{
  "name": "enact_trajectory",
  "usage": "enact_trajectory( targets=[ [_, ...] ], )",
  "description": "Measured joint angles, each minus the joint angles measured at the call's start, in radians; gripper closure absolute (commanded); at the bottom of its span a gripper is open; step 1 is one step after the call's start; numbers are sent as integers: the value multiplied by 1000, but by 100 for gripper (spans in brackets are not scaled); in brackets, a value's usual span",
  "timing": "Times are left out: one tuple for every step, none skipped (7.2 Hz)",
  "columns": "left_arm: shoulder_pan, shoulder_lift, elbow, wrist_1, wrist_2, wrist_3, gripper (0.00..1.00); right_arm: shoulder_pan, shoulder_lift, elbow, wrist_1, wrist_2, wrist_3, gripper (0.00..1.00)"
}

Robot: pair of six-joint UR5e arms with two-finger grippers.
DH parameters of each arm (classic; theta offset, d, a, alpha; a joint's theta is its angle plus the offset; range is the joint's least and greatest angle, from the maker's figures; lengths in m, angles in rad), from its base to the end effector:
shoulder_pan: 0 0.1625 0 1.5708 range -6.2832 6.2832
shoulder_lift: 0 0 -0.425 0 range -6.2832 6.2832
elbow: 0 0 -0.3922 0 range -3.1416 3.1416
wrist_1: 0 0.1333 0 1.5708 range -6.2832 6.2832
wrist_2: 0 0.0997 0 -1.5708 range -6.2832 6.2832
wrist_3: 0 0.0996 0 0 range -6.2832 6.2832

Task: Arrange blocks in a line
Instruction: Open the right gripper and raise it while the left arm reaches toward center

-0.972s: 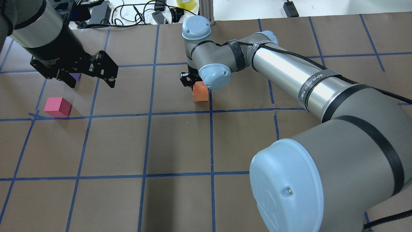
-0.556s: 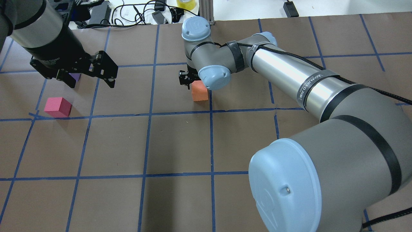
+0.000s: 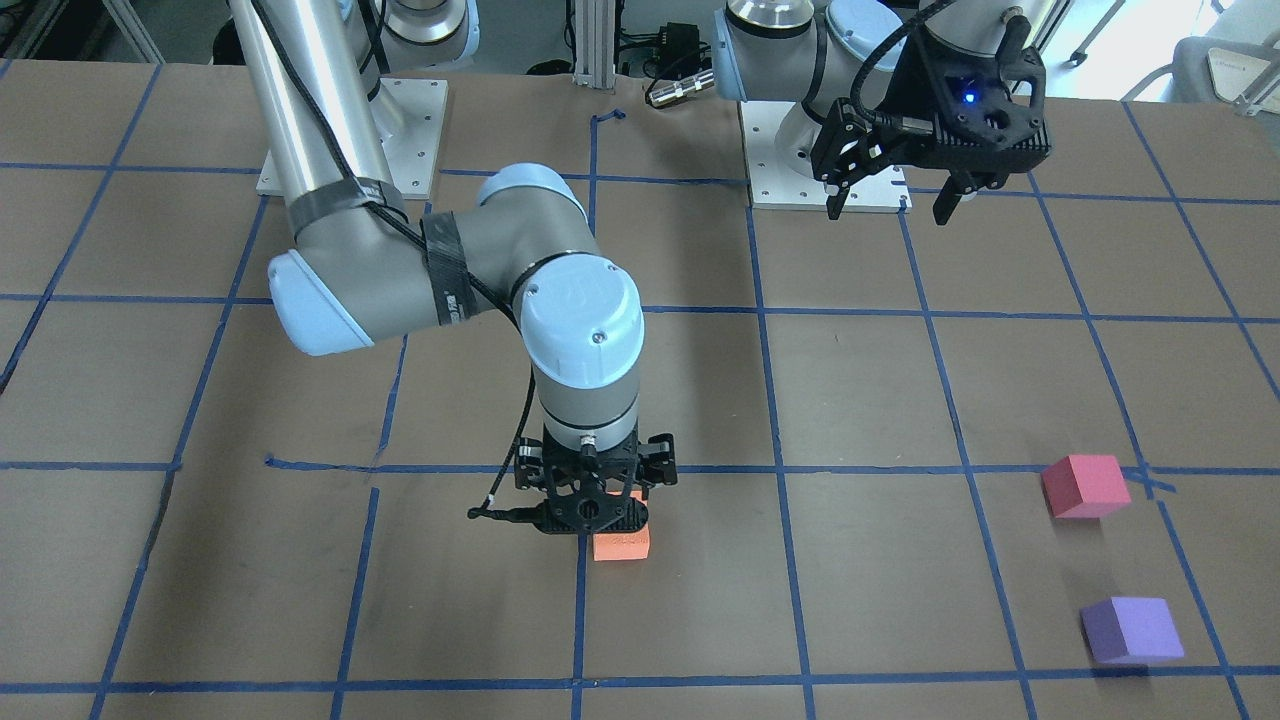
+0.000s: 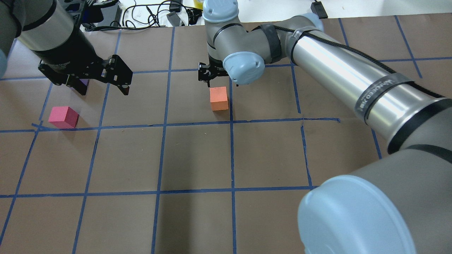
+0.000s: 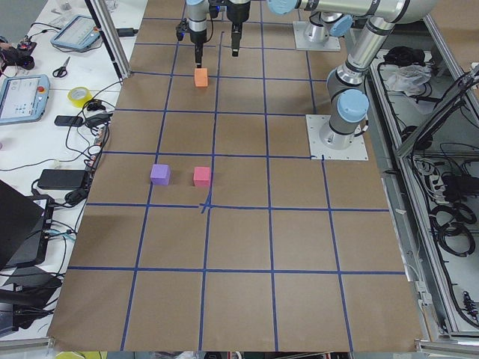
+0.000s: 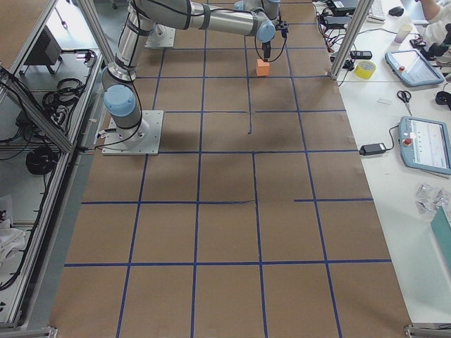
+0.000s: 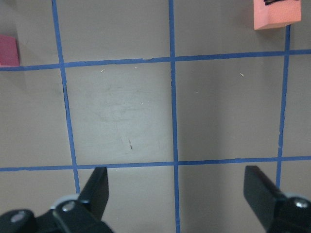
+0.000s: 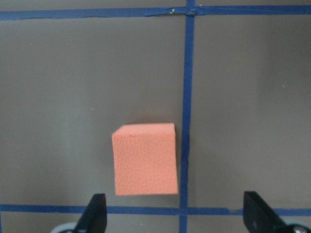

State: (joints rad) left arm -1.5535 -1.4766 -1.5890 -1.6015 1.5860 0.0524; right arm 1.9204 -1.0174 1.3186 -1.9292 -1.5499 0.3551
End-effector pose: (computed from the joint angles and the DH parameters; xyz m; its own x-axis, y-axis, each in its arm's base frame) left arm -0.1239 -0.4574 0.5204 -0.9993 0.0344 -0.0175 0.0351 0.9984 -0.0444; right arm 0.3680 -0.6142 0.3140 -0.9992 0.0040 -0.0394 0.0058 0.9989 -0.0464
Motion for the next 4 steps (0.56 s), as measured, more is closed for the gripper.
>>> enact_trajectory(
  targets=[
    [-1,-8,7,2,-1,7,0,-33,-80,7,104,-3,-8,0],
    [-1,-23,12,18,-2,30,0,-72,-157,21,195,-4,-33,0],
    [-3,-54,12,59,-8,52,0,-111,-233,49,250,-6,-92,0],
    [-10,-97,6,98,-44,51,0,-149,-306,98,274,-10,-152,0]
  ],
)
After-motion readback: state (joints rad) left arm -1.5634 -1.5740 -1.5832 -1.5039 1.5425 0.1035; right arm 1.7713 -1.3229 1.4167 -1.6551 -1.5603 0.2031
